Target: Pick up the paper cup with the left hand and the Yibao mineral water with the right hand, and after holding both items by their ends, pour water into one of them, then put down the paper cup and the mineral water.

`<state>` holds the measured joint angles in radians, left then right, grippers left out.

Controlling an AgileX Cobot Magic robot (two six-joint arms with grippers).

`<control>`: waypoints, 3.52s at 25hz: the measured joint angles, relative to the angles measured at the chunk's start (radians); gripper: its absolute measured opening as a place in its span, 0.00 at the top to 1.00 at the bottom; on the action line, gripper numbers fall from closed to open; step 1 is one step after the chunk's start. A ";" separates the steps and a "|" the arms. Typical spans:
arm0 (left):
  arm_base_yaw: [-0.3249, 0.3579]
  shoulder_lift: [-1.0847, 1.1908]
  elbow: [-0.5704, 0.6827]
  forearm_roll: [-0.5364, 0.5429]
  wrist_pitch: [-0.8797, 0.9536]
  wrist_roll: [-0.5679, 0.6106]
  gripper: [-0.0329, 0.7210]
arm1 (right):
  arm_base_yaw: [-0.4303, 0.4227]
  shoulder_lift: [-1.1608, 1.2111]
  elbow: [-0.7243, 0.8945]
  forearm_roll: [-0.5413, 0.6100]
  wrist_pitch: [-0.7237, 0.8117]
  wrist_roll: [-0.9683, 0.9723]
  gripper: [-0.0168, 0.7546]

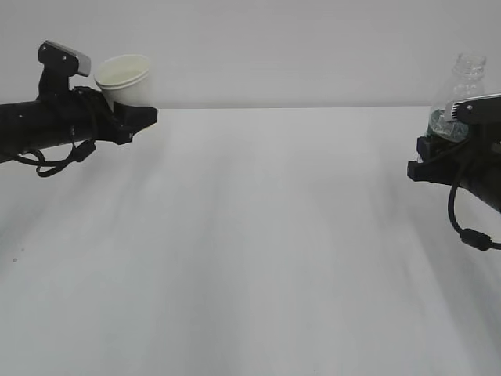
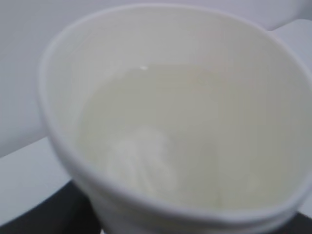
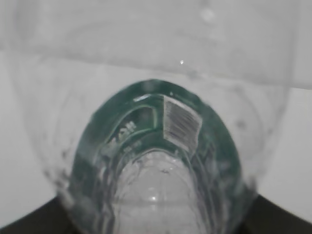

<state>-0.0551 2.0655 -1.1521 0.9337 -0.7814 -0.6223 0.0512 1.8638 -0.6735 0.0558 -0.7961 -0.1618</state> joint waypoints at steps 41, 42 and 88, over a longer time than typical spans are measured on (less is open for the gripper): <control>0.056 0.000 0.003 -0.529 0.217 0.299 0.40 | 0.000 0.000 0.000 0.000 0.000 -0.006 0.48; 0.056 0.000 0.003 -0.545 0.221 0.309 0.40 | 0.000 0.000 0.000 0.000 0.000 -0.006 0.48; 0.073 0.006 0.139 -0.654 0.145 0.419 0.40 | 0.000 0.000 0.000 -0.022 0.000 -0.006 0.48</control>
<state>0.0179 2.0716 -1.0126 0.2795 -0.6367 -0.2030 0.0512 1.8638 -0.6735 0.0336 -0.7961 -0.1680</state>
